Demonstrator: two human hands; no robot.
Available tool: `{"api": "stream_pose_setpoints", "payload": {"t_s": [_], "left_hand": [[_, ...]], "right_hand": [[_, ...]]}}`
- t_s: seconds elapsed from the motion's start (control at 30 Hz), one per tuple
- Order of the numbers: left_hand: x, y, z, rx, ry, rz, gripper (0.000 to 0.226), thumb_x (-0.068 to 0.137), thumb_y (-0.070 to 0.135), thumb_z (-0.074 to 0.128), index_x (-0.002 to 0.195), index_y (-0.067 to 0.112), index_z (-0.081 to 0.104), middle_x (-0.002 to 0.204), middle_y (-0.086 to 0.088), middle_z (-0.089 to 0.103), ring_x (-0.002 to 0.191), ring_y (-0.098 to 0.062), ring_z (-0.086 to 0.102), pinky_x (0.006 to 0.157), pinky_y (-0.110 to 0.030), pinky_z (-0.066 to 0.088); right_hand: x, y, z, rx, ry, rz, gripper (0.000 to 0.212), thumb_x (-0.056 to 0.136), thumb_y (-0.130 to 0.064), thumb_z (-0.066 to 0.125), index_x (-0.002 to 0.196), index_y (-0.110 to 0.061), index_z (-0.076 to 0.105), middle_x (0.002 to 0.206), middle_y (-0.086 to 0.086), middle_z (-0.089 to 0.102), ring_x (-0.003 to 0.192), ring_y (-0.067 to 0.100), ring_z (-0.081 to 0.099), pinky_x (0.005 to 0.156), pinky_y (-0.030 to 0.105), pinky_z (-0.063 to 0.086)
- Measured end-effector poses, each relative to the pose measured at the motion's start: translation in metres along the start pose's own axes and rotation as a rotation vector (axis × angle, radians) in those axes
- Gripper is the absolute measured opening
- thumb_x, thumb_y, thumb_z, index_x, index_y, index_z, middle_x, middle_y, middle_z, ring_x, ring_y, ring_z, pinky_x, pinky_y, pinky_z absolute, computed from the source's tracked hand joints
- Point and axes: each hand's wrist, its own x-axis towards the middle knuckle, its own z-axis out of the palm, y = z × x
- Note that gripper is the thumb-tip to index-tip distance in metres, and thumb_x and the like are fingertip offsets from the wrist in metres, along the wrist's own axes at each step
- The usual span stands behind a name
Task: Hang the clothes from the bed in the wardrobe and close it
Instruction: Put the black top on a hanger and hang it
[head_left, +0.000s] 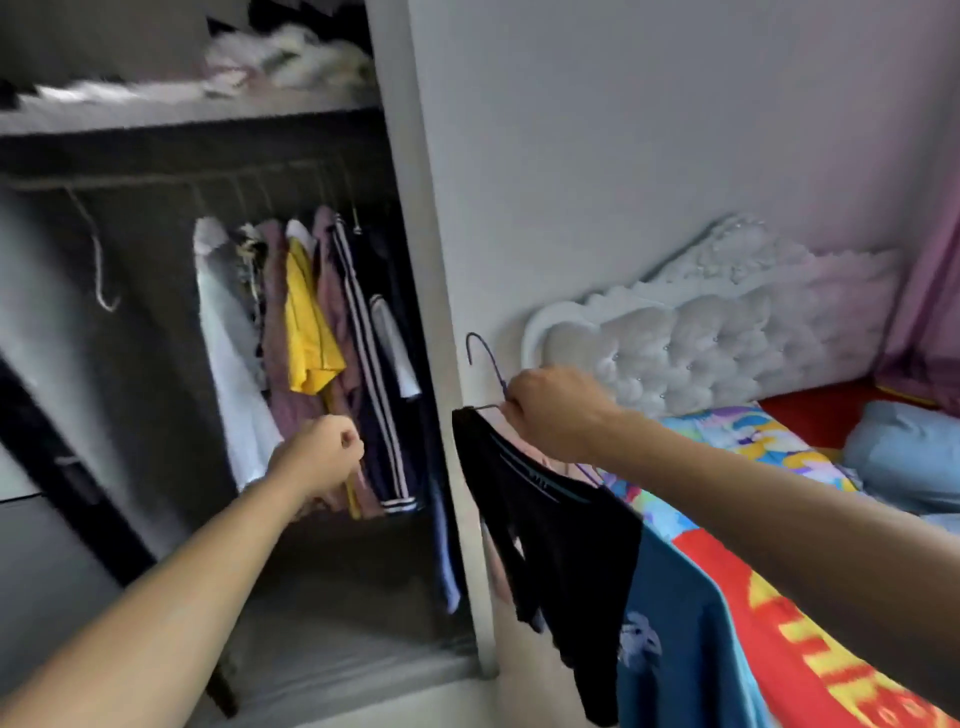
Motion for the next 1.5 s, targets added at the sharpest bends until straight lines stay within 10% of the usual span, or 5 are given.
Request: {"api": "stream_pose_setpoints", "payload": {"t_s": [0.67,0.97,1.5], "left_hand": [[0.087,-0.310,-0.170,0.330,0.075,-0.126,0.016,0.091,0.032,0.045,0.084,0.024,0.057,0.093,0.000,0.062,0.084,-0.023,0.059,0.066,-0.029,0.042],[0.192,-0.368,-0.225,0.466,0.212,-0.219,0.019,0.091,0.036,0.050,0.098,0.024,0.062,0.107,-0.007,0.063,0.101,-0.029,0.062,0.073,-0.032,0.045],[0.364,-0.449,-0.272,0.645,0.161,-0.003,0.026,0.093,0.038,0.048,0.107,0.018,0.058,0.115,-0.011,0.061,0.107,-0.033,0.059,0.073,-0.034,0.039]], "right_hand": [[0.320,-0.292,0.048,0.236,0.090,-0.119,0.034,0.087,-0.017,0.053,0.057,-0.011,0.041,0.058,0.004,0.047,0.062,0.031,0.050,0.056,0.032,0.040],[0.513,-0.353,0.045,0.377,0.134,-0.100,0.015,0.082,-0.018,0.058,0.084,-0.004,0.065,0.081,0.014,0.067,0.083,0.033,0.066,0.063,0.029,0.046],[0.746,-0.368,0.062,0.317,0.361,0.235,0.033,0.091,-0.019,0.058,0.119,-0.002,0.055,0.124,0.023,0.058,0.116,0.038,0.057,0.090,0.038,0.049]]}}
